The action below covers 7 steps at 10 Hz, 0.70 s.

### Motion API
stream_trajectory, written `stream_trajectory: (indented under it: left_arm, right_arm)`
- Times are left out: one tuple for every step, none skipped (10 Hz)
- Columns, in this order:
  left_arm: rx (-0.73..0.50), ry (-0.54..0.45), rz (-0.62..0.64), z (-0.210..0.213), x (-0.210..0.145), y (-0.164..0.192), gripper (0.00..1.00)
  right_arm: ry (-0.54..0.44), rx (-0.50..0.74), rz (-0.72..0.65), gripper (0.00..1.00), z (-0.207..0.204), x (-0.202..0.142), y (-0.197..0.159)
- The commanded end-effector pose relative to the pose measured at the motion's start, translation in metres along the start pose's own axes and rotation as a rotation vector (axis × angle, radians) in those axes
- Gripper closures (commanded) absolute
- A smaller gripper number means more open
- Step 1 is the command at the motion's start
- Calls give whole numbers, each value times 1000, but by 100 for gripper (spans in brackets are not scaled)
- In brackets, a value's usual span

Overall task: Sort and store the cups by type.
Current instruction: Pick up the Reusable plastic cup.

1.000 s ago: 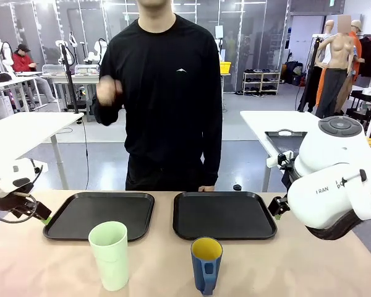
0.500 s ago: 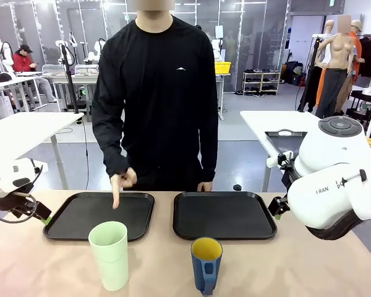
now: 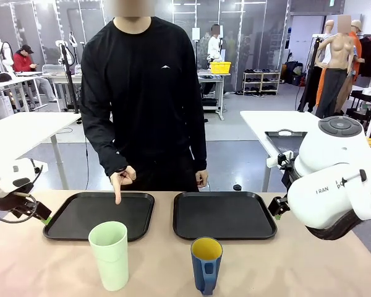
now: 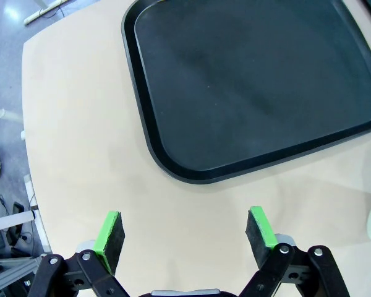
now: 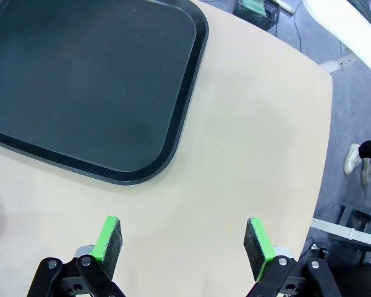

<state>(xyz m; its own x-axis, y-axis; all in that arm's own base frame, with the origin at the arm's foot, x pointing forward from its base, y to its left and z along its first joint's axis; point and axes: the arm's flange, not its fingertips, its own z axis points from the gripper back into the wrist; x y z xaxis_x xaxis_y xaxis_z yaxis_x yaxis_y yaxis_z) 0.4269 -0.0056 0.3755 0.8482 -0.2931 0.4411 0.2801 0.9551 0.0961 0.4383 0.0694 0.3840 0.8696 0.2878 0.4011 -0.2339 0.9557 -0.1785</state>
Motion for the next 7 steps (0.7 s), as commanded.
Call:
stream_trajectory:
  left_arm:
    - [-1, 2, 3, 0, -1, 1, 0]
    - [-1, 2, 3, 0, -1, 1, 0]
    - [-1, 2, 3, 0, -1, 1, 0]
    - [-1, 2, 3, 0, -1, 1, 0]
    - [0, 0, 0, 0, 0, 0, 0]
    - [1, 13, -28, -4, -4, -1, 0]
    - [-12, -6, -86, -7, -8, -1, 0]
  right_arm:
    - [2, 3, -3, 0, -2, 0, 0]
    - [2, 3, -3, 0, -2, 0, 0]
    - [2, 3, -3, 0, -2, 0, 0]
    - [2, 3, -3, 0, -2, 0, 0]
    - [2, 3, -3, 0, -2, 0, 0]
    - [2, 3, -3, 0, -2, 0, 0]
    - [2, 3, -3, 0, -2, 0, 0]
